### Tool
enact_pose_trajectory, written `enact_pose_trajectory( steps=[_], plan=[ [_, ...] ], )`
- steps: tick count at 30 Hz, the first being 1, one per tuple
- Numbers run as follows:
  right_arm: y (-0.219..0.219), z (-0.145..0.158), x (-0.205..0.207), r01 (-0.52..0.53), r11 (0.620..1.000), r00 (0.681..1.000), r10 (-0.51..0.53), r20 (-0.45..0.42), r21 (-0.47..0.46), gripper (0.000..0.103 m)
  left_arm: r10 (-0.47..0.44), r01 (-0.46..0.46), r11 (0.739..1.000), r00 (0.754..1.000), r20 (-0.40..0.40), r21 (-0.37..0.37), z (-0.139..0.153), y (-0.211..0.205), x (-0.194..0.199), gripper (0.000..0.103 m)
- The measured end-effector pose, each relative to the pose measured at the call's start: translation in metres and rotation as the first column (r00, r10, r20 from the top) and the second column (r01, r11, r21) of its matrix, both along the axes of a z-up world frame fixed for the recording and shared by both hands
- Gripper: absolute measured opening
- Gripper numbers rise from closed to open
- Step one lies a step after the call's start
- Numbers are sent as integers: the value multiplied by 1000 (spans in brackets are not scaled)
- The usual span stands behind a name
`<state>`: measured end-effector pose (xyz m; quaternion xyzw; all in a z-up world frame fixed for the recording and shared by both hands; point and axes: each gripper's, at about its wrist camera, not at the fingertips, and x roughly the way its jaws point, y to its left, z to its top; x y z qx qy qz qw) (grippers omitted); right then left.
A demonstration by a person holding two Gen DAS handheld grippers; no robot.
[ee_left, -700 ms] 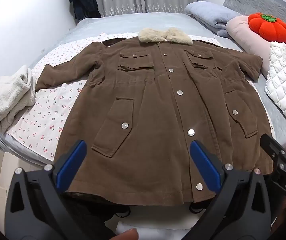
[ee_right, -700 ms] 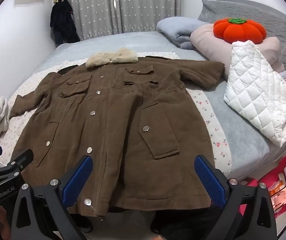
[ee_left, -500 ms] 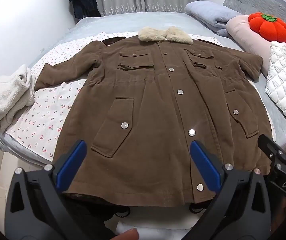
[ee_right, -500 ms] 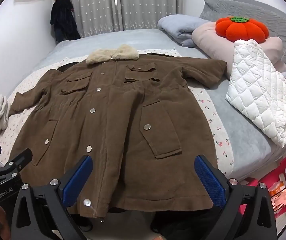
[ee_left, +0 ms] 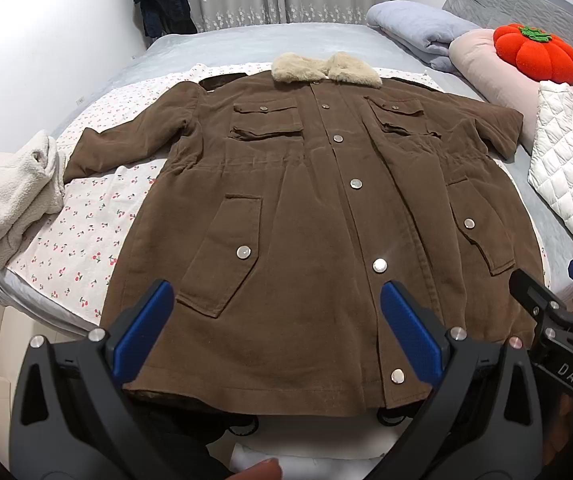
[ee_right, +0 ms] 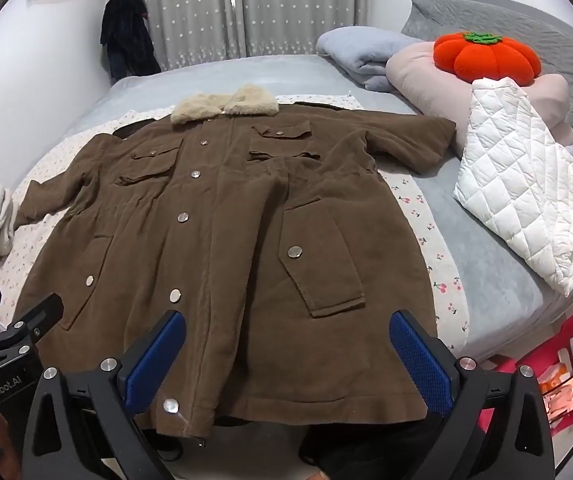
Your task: Fold large clothes
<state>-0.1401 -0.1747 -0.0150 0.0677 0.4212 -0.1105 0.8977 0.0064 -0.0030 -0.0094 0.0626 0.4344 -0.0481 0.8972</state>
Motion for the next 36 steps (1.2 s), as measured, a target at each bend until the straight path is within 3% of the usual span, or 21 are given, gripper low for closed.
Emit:
enact_pose_trajectory(
  steps=[36],
  plan=[
    [5,2,0,-2,1000,1000,2,-8,-11,103,-3,3,1000,1000,-8,-8,-6,1,-2,103]
  ],
)
